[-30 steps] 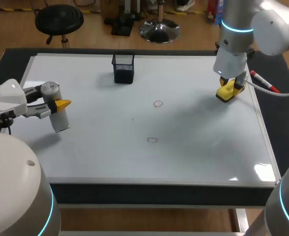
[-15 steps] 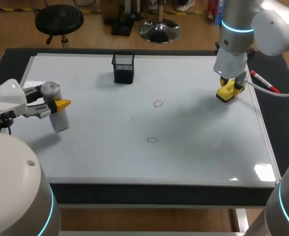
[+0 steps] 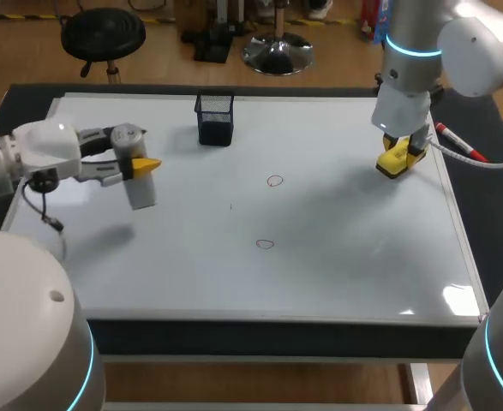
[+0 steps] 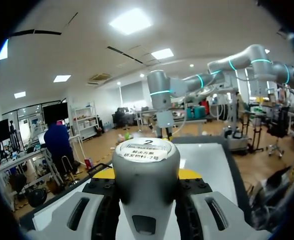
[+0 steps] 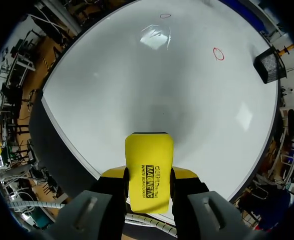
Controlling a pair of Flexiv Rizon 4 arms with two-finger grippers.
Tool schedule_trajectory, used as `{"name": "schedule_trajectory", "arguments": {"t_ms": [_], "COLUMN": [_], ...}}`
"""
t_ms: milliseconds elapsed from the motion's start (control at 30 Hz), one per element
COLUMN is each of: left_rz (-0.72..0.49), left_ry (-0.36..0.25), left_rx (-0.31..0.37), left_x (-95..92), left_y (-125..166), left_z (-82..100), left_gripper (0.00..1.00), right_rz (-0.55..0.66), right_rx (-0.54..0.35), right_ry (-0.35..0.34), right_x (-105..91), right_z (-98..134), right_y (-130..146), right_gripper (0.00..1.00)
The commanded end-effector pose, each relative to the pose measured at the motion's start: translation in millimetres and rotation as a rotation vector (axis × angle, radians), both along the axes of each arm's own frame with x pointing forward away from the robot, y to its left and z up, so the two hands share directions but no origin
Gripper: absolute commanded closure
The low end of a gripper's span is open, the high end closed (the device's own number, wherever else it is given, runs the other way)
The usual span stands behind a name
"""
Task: Pick up the inspection probe, press it on each red-marked spot on the whiteboard one by one, put down the probe, pick up the eraser, and wipe off all the red marks.
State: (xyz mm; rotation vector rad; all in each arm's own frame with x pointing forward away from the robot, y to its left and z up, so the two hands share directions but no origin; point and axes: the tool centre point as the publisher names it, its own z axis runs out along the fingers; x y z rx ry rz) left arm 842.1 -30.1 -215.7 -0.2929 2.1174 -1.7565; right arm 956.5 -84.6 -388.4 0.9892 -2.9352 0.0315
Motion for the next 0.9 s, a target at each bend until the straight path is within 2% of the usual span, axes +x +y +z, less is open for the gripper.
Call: {"name": "schedule_trajectory", "arguments": {"t_ms": [33,500,900], "left_rz": [-0.096,-0.305,-0.420], "left_ry": [0.013,-0.007,0.004], "left_rx": [0.001,-0.027,-0.025], "left_x": [23.5,49.2,65.2], "left_y": [-32,-129,-198], "left_z": [-4.8,-0.8,-5.5], "left_gripper": [1.00,1.00,1.00], "right_rz": [0.001,0.001,0.001], "right_rx": [-0.002,-0.002,-0.002], "right_ry": [0.001,0.001,0.001], "right_x": [0.5,0.5,0.5], "right_z": [1,1,1], "right_y": [-1,-1,-1], "right_gripper": [1.00,1.00,1.00]}}
